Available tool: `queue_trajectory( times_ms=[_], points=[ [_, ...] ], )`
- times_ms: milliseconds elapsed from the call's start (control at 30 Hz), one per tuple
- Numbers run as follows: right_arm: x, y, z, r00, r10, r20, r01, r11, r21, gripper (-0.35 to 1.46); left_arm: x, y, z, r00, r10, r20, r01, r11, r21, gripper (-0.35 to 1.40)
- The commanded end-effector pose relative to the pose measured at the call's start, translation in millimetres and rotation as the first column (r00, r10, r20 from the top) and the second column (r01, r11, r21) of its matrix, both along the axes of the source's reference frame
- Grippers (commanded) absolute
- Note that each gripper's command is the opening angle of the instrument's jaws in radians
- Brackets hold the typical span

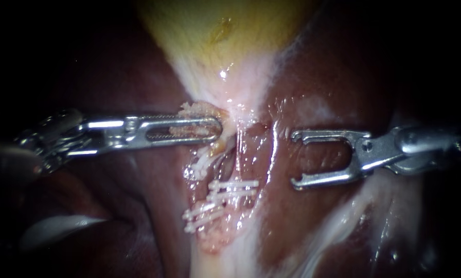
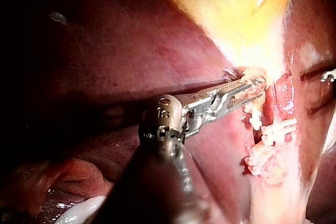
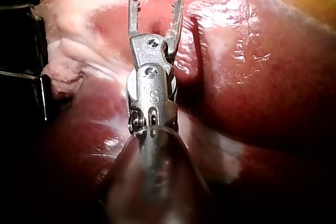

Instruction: Going back second clip right tube

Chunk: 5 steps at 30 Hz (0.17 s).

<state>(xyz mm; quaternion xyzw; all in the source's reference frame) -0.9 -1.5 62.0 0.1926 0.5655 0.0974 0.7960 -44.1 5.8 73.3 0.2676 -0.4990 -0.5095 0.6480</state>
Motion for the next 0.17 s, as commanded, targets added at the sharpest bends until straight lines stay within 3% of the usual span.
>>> queue_trajectory(
  times_ms=[33,167],
  points=[
    [0.0,0.0,0.0,1.0000,0.000,0.000,0.000,1.000,0.000,0.50,0.0,0.0,0.0,1.0000,0.000,-0.001,0.000,1.000,0.000,-0.35],
    [0.0,0.0,-0.1,1.0000,0.000,0.000,0.000,1.000,0.000,0.50,0.0,0.0,0.0,1.0000,0.000,-0.001,0.000,1.000,0.000,-0.35]
  ],
)
